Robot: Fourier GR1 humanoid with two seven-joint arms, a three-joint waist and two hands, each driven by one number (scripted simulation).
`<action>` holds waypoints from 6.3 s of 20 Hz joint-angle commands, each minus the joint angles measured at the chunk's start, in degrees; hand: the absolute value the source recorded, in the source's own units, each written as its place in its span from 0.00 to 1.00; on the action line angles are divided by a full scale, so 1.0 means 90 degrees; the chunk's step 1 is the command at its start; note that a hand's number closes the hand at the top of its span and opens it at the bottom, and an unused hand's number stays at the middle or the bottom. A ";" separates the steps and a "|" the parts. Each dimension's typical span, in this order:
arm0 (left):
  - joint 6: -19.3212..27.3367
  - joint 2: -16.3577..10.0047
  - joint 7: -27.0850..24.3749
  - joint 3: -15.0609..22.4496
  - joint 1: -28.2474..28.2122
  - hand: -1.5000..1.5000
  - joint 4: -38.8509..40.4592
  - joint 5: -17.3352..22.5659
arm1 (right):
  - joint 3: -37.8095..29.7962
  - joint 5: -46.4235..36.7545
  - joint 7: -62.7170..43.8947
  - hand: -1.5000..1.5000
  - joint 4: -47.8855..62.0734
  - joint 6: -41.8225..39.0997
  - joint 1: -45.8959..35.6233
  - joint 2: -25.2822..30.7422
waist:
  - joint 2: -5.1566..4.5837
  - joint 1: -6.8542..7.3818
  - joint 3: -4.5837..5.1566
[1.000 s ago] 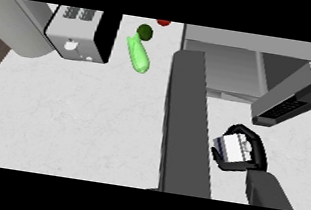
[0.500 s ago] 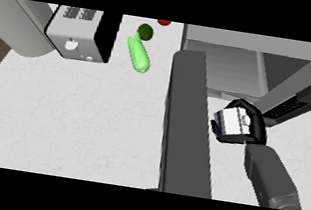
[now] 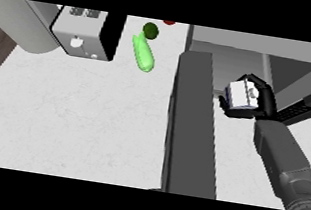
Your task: Pick up the milk, place it into the microwave and close the microwave
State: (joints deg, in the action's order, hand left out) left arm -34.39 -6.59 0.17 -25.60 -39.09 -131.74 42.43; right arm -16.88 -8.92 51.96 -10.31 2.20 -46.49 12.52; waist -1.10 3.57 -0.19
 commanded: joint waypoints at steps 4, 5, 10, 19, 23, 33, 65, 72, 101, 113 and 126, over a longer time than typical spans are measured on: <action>0.0107 -0.0325 0.0183 -0.0074 0.0384 0.00 -0.0096 0.0312 | 0.0032 -0.0146 -0.0566 1.00 0.0297 0.0250 -0.0715 0.0206 | -0.0116 0.0173 -0.0013; 0.0093 -0.0318 0.0137 -0.0075 0.0528 0.00 0.0155 0.0198 | 0.0007 -0.0130 -0.0660 1.00 0.0325 0.0270 -0.0817 0.0208 | -0.0128 0.0171 -0.0009; 0.0091 -0.0295 0.0074 -0.0050 0.0708 0.00 0.0075 0.0176 | 0.0184 -0.0436 -0.0910 1.00 0.0339 0.1375 -0.1074 0.0473 | -0.0192 0.0347 -0.0009; 0.0207 -0.0551 0.0317 0.0037 0.0987 0.00 0.0129 0.0302 | 0.0119 -0.0470 -0.1184 1.00 0.0497 0.1850 -0.1269 0.0763 | -0.0340 0.0547 -0.0030; 0.0324 -0.0561 0.0310 0.0016 0.1189 0.00 0.0209 0.0180 | 0.0052 -0.0431 -0.1281 1.00 0.0518 0.1843 -0.1365 0.0980 | -0.0403 0.0564 -0.0037; 0.0223 -0.0621 0.0289 0.0058 0.1359 0.00 0.0373 0.0181 | -0.0025 -0.0418 -0.1284 1.00 0.0560 0.1929 -0.1373 0.1345 | -0.0487 0.0764 -0.0044; 0.0363 -0.0991 0.0493 0.0165 0.2151 0.00 0.0809 -0.0434 | 0.0322 -0.0820 -0.2087 0.00 0.0829 0.1984 -0.2342 0.0428 | -0.0508 0.1046 -0.0007; 0.0342 -0.1039 0.0575 0.0227 0.2209 0.00 0.0966 -0.0578 | 0.0227 -0.0756 -0.2437 0.00 0.0739 0.2210 -0.2805 0.0135 | -0.0394 0.0855 -0.0005; -0.0966 -0.0059 -0.0048 0.1886 0.1818 0.00 0.1632 -0.2010 | -0.0551 -0.0055 -0.1066 0.00 0.0518 -0.0096 -0.1579 0.0252 | -0.0045 -0.0020 0.0004; -0.1176 0.0276 -0.0398 0.2591 0.2454 0.00 0.2398 -0.3645 | -0.0622 0.0316 -0.0005 0.00 0.0227 -0.1545 0.0012 -0.0651 | 0.0119 -0.0382 0.0021; -0.0292 0.0727 -0.0944 0.3305 0.3697 1.00 0.4004 -0.5244 | 0.0079 0.0078 0.0213 0.00 -0.1050 -0.1688 0.2421 -0.0506 | 0.0220 -0.0809 0.0048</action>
State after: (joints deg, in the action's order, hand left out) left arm -39.66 -0.64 -8.65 2.88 -11.01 -100.49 -1.79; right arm -17.46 -7.89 52.30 -16.51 -11.91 -30.86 7.28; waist 0.75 -2.43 0.17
